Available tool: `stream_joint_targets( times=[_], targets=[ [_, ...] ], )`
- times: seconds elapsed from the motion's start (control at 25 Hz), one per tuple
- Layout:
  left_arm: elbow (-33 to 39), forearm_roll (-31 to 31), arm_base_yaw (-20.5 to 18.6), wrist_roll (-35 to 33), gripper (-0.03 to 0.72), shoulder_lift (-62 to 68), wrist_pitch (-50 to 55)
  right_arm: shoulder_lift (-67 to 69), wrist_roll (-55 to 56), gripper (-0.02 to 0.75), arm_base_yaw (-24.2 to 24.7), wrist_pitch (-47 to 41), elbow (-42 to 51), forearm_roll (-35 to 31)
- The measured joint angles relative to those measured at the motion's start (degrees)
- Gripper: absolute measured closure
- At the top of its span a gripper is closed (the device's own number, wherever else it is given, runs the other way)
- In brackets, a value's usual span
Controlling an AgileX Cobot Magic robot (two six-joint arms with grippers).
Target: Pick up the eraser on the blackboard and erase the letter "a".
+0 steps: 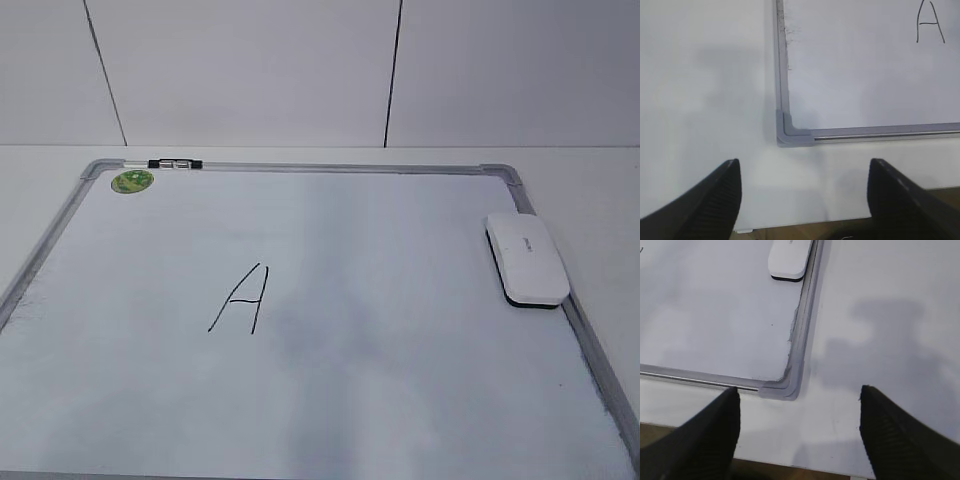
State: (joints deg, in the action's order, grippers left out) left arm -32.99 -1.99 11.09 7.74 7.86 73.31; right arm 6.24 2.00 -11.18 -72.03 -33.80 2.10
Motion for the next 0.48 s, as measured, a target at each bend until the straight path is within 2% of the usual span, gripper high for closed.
stream_joint_targets(
  times=[0.48],
  targets=[
    [2.34,-0.61,0.00,-0.13,0.103,-1.13,-6.18,-0.26,-0.29,0.145,0.00,5.60,5.08,0.86]
  ],
)
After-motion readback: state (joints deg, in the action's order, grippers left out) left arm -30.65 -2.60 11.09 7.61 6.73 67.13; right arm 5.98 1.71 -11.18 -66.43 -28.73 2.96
